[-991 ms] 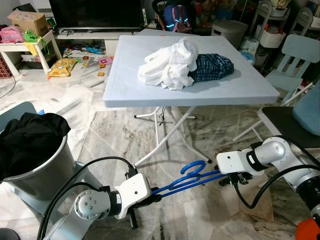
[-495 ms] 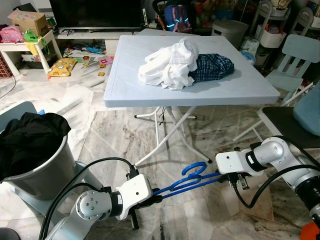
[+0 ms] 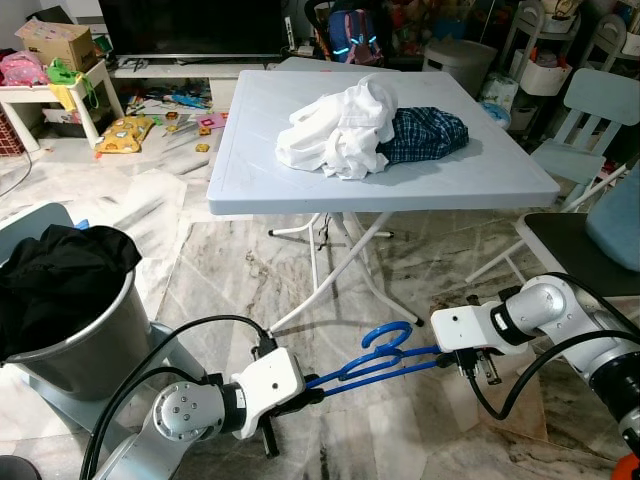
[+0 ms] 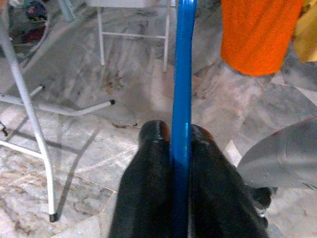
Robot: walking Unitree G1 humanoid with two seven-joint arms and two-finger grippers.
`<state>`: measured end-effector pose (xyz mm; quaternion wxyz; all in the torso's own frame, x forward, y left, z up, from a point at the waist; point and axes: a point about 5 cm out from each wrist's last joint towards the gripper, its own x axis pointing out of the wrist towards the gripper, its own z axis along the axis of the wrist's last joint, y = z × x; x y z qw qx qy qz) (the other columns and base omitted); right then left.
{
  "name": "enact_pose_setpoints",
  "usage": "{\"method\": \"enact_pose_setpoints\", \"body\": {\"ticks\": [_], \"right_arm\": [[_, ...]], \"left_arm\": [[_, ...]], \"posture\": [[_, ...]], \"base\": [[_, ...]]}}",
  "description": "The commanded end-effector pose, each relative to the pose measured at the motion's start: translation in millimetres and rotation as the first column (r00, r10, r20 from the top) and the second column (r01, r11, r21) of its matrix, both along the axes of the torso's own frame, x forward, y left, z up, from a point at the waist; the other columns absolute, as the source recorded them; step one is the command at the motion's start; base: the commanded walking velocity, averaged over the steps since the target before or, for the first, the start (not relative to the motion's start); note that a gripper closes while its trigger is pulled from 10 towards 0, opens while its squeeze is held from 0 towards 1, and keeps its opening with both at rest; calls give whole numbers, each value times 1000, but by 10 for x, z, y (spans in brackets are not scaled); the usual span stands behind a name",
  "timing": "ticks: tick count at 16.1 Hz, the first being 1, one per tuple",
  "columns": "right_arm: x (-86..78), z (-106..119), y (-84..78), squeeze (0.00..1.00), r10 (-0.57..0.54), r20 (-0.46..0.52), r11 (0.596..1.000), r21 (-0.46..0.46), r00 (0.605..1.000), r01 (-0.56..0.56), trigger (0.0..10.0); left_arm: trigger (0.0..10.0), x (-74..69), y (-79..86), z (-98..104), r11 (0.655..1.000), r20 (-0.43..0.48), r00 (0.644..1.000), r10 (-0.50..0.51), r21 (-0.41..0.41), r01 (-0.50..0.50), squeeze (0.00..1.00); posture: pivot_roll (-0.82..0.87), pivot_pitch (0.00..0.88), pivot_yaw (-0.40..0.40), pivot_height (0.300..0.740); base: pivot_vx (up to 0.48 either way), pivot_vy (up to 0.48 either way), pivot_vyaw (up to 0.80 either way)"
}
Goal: Hang hanger
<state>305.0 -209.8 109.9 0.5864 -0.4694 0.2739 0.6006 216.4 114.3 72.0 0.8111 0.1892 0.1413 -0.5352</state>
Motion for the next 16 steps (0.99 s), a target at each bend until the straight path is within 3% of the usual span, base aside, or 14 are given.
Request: {"method": "enact_pose_setpoints", "body": {"ticks": [1, 6, 7, 8, 10, 13, 14, 15, 16], "right_arm": [[29, 13, -12, 0, -14, 10, 1000, -6, 1000, 14, 0], [26, -20, -60, 0, -7, 20, 999, -33, 1000, 8, 0], [21, -42, -79, 0, -9, 25, 999, -40, 1000, 10, 0], [31, -70, -92, 0, -17, 49, 999, -44, 999, 19, 0], [71, -78, -58, 0, -42, 89, 999, -17, 995, 44, 0], [173, -89, -40, 0, -112, 191, 993, 0, 975, 114, 0], [196, -101, -58, 0, -136, 220, 990, -1, 966, 139, 0], [231, -103, -43, 0, -211, 238, 977, 61, 948, 202, 0], [236, -106, -30, 0, -247, 229, 968, 96, 942, 231, 0]], "left_arm": [[10000, 42, 0, 40, 1000, 36, 999, 9, -1, -9, 1000], [10000, 73, 54, 116, 999, 96, 995, 40, -13, -39, 1000], [10000, 84, 150, 147, 998, 124, 990, 63, 3, -64, 1000], [10000, 109, 270, 191, 993, 158, 981, 116, 2, -118, 1000], [10000, 120, 342, 229, 979, 164, 965, 202, -50, -197, 1000], [10000, 8, 386, 152, 954, 156, 941, 300, -81, -290, 1000], [10000, 4, 395, 162, 929, 174, 915, 365, -126, -347, 1000], [10000, 73, 452, 217, 846, 175, 835, 521, -232, -480, 1000], [10000, 90, 468, 235, 829, 188, 815, 549, -248, -501, 1000]], "posture": [[-79, 20, -35, 740], [-75, 25, -35, 740], [-70, 29, -36, 740], [-68, 30, -37, 740], [-66, 30, -36, 740], [-61, 32, -42, 740], [-57, 32, -45, 740], [-55, 33, -46, 740], [-53, 35, -50, 740]], "base": [[0, 0, 0], [0, 0, 0], [0, 0, 0], [0, 0, 0], [0, 0, 0], [0, 0, 0], [0, 0, 0], [0, 0, 0], [0, 0, 0]]}}
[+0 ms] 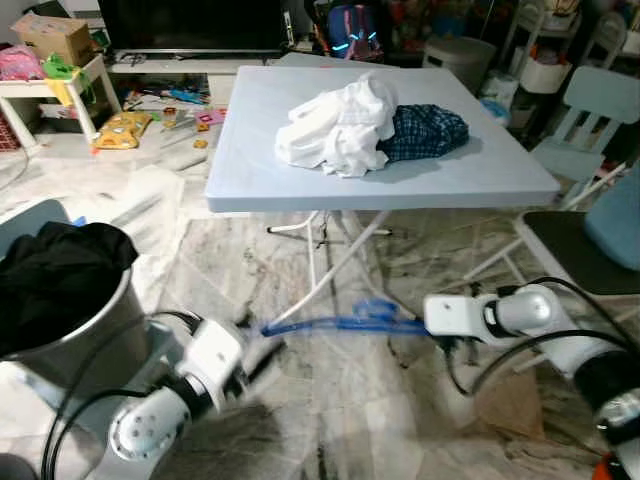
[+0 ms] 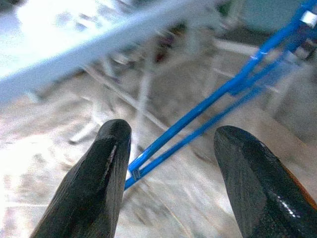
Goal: Hang hanger
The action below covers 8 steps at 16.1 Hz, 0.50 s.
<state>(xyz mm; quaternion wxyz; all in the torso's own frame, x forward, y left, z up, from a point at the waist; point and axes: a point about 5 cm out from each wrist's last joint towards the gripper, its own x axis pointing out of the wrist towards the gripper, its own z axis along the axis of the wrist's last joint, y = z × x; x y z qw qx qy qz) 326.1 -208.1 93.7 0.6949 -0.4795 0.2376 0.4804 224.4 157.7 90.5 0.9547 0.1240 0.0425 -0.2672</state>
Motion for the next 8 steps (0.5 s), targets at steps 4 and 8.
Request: {"method": "enact_pose_setpoints", "body": {"ticks": [4, 8], "right_arm": [[-80, -143, -66, 0, -230, 3, 961, 160, 973, 227, 0], [-287, -358, -86, 0, -525, -78, 789, 330, 848, 518, 0]], "left_arm": [[10000, 104, 91, 112, 933, 31, 945, 326, -169, -317, 1000], [10000, 58, -58, 33, 893, -18, 916, 401, -217, -395, 1000]], "posture": [[-61, 39, -49, 740], [-83, 42, -41, 740]], "base": [[0, 0, 0], [0, 0, 0]]}}
